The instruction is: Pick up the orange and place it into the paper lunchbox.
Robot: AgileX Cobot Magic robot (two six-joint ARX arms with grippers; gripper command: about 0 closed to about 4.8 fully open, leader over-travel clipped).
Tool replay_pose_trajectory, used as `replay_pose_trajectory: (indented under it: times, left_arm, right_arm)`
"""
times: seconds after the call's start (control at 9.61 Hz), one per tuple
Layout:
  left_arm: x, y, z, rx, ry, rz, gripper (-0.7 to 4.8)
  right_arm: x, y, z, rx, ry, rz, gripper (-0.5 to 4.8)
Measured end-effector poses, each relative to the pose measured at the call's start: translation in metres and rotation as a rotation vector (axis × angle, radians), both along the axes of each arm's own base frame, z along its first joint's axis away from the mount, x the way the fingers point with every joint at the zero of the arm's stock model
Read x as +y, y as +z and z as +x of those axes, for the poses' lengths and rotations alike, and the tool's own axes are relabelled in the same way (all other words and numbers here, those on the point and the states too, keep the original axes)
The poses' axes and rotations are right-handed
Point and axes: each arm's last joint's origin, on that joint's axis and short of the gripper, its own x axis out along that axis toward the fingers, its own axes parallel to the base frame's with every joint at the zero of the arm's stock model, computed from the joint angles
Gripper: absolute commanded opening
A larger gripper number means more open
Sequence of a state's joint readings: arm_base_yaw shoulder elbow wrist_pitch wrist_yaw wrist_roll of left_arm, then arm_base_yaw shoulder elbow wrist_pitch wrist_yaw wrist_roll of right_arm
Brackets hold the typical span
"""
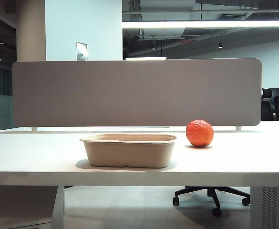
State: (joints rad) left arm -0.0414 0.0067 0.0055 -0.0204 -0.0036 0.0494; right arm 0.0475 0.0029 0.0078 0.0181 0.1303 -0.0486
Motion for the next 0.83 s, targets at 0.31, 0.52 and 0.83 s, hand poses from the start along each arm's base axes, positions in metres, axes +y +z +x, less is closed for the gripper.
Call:
replay_pose_trajectory:
  times: [0.31,0.52,0.83]
  left_arm:
    - [0.0,0.036,-0.008,-0.11,0.0,-0.026,-0.05]
    - [0.001,0.052,-0.013,-0.154,-0.001,-0.046,-0.05]
    - [-0.002,0.155,0.007,-0.134,-0.074,-0.088,-0.05]
  right_arm:
    - [-0.001,0.048,-0.013,-0.138,-0.009,0.04,-0.05]
    - [-0.002,0.065,-0.019,-0.181,-0.025,0.053,-0.05]
    - [0.001,0.177,-0.003,-0.184,0.049,0.048,-0.05]
